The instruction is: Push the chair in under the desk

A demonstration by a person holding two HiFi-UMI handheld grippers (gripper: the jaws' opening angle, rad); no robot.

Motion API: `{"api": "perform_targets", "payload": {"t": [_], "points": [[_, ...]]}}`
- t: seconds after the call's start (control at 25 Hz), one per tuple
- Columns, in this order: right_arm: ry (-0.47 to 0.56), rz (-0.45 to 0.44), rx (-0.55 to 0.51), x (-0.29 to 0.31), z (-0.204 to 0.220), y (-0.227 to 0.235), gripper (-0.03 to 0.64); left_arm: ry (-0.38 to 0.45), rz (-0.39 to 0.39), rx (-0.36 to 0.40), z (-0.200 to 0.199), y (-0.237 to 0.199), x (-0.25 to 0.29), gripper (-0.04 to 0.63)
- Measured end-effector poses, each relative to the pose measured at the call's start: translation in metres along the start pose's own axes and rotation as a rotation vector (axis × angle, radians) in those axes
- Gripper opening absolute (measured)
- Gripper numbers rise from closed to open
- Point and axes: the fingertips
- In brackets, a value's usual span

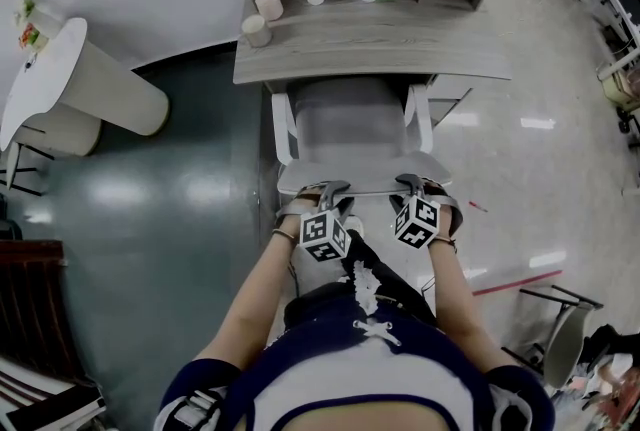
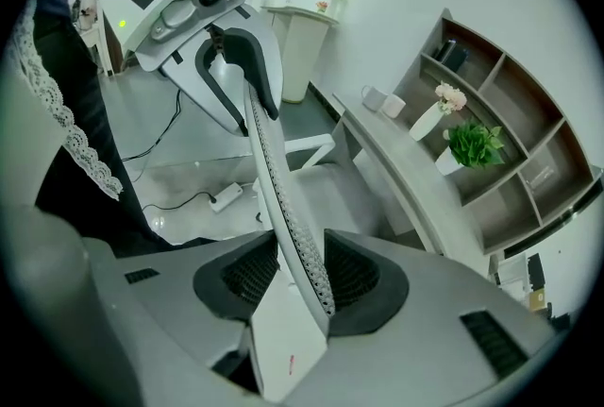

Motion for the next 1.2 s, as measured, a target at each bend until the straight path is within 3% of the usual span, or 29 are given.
{"api": "perform_targets", "payload": {"t": [1.2], "points": [[-0.011, 0.006, -0.052, 0.008, -0.007, 0.006, 0.141, 0.009, 0.011, 0.004, 0.006, -0.011, 0.0, 0.127]]}}
Point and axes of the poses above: the fingertips, and each gripper's own axes: x forward along the fingers, y to its right, z out of its underside, and after that the axes turned 1 degree about y, right-handed
